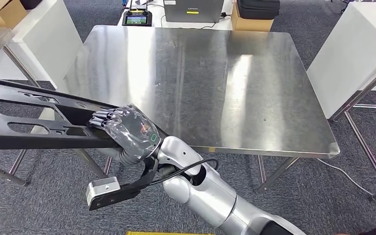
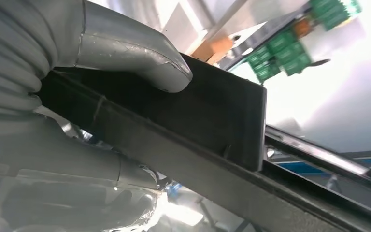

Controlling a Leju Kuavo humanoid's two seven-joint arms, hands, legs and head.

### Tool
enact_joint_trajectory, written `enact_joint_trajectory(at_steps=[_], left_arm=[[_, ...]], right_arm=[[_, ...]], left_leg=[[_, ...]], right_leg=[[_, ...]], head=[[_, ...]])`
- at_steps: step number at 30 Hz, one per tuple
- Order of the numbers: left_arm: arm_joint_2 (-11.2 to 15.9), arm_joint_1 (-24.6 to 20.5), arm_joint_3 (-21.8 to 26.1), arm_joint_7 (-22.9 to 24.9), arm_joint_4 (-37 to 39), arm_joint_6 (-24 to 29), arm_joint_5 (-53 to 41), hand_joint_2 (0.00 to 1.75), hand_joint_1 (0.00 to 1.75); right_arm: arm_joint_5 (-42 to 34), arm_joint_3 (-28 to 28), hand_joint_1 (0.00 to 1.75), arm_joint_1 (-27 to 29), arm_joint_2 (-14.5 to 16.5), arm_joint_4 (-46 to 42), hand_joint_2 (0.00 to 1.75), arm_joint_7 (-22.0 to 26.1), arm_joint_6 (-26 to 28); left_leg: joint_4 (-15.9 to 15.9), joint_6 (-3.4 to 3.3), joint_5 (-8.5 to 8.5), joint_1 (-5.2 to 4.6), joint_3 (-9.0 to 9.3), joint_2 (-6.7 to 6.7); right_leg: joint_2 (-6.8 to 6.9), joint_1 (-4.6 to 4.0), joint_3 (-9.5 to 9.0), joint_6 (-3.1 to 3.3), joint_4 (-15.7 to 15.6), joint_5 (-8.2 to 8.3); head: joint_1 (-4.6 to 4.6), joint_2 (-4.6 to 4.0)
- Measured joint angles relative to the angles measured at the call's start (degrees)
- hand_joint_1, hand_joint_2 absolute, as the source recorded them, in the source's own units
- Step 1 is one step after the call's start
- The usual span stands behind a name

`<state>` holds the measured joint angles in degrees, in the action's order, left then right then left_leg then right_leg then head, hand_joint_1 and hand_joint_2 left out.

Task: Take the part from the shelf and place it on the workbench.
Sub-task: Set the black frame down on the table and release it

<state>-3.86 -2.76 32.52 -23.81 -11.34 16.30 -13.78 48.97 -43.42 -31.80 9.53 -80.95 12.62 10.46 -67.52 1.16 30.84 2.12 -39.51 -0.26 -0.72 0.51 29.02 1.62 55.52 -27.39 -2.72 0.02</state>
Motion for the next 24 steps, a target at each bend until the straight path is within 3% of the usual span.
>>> enact_joint_trajectory(at_steps=[1, 3, 6, 8, 10, 12, 13, 14, 16, 18, 21, 24], left_arm=[[0.1, 0.0, 0.0, -0.1, 0.0, -0.1, -0.1, 1.75, 0.00], [0.1, -0.1, 0.0, -0.2, 0.0, -0.5, -0.4, 1.75, 0.00], [0.2, -0.2, 0.0, -0.3, 0.0, -1.0, -0.9, 1.75, 0.00], [0.2, -0.2, 0.0, -0.3, 0.0, -1.3, -1.4, 1.75, 0.00], [0.2, -0.3, -0.1, -0.3, 0.0, -1.6, -2.0, 1.75, 0.00], [0.3, -0.4, -0.1, -0.2, 0.0, -1.8, -2.7, 1.75, 0.00], [0.3, -0.4, -0.1, -0.2, 0.0, -1.9, -3.1, 1.75, 0.00], [0.3, -0.4, -0.2, -0.1, 0.0, -2.1, -3.5, 1.75, 0.00], [0.2, -0.4, -0.4, 0.1, 0.0, -2.5, -4.3, 1.75, 0.00], [0.2, -0.4, -0.6, 0.5, 0.0, -2.9, -4.9, 1.75, 0.00], [0.2, -0.4, -0.7, 1.0, 0.0, -3.3, -5.7, 1.75, 0.00], [0.2, -0.3, -0.8, 1.4, 0.0, -3.9, -6.4, 1.75, 0.00]], right_arm=[[0.7, 0.0, 1.75, 0.0, 0.0, 0.1, 1.75, -0.3, 0.1], [1.7, -0.1, 1.75, -0.2, 0.0, 0.4, 1.75, -1.0, 0.0], [4.3, -0.4, 1.75, -0.8, 0.0, 1.1, 1.75, -2.8, -0.7], [7.1, -0.5, 1.75, -1.6, 0.1, 2.4, 1.75, -4.6, -1.2], [10.6, -0.7, 1.75, -3.0, 0.1, 5.0, 1.75, -6.9, -1.8], [14.2, -0.9, 1.75, -4.9, 0.1, 9.0, 1.75, -9.7, -2.1], [15.7, -1.0, 1.75, -5.9, 0.2, 11.4, 1.75, -10.8, -2.2], [16.8, -1.0, 1.75, -7.0, 0.3, 13.9, 1.75, -11.8, -2.2], [18.6, -0.7, 1.75, -9.6, 0.7, 19.4, 1.75, -13.4, -2.3], [20.1, -0.2, 1.75, -12.8, 1.3, 25.5, 1.75, -14.7, -2.2], [21.8, 0.9, 1.75, -17.2, 2.1, 33.5, 1.75, -16.0, -2.1], [23.1, 1.8, 1.75, -20.5, 2.6, 39.7, 1.75, -18.0, -2.7]], left_leg=[[3.7, 0.28, -3.19, 0.28, 1.07, 0.18], [8.6, 0.15, -6.73, 0.28, 2.57, 0.59], [9.2, -1.72, -6.60, -0.26, 3.32, 0.66], [9.3, -2.83, -6.29, -0.40, 4.17, 0.50], [9.3, -3.51, -5.93, -0.53, 4.87, 0.37], [9.3, -3.71, -5.50, -0.66, 5.24, 0.26], [9.3, -3.71, -5.20, -0.71, 5.49, 0.16], [9.2, -3.65, -4.90, -0.76, 5.84, 0.05], [9.3, -3.39, -4.25, -0.82, 6.68, -0.12], [9.6, -2.93, -3.88, -0.82, 7.23, -0.17], [9.9, -2.45, -3.58, -0.81, 7.42, -0.07], [10.5, -2.43, -3.63, -0.54, 8.13, 0.10]], right_leg=[[0.01, 0.09, -0.59, -0.36, 0.1, -0.73], [-0.04, -0.06, -1.43, -1.23, 0.3, -2.04], [-0.01, -0.49, -2.26, -2.76, 0.9, -2.74], [0.08, -0.44, -1.88, -3.33, 2.8, -3.34], [0.16, -0.18, 1.55, -3.22, 8.3, -5.14], [0.17, -0.03, 6.50, -3.07, 14.6, -7.32], [0.18, -0.01, 8.10, -3.19, 15.6, -7.45], [0.18, 0.01, 8.64, -3.51, 14.5, -6.40], [0.29, -0.01, 7.32, -4.20, 7.8, -1.50], [0.64, -0.32, 6.12, -3.87, 2.7, 1.98], [0.85, -0.77, 5.61, -2.32, 1.3, 3.18], [0.58, -0.91, 5.21, -2.04, 1.0, 3.54]], head=[[0.01, 0.00], [0.09, 0.00], [0.05, 0.00], [-0.05, 0.00], [-0.13, 0.00], [-0.16, 0.00], [-0.15, 0.00], [-0.16, 0.00], [-0.15, 0.00], [-0.10, -0.01], [-0.19, -0.01], [-0.01, -0.02]])
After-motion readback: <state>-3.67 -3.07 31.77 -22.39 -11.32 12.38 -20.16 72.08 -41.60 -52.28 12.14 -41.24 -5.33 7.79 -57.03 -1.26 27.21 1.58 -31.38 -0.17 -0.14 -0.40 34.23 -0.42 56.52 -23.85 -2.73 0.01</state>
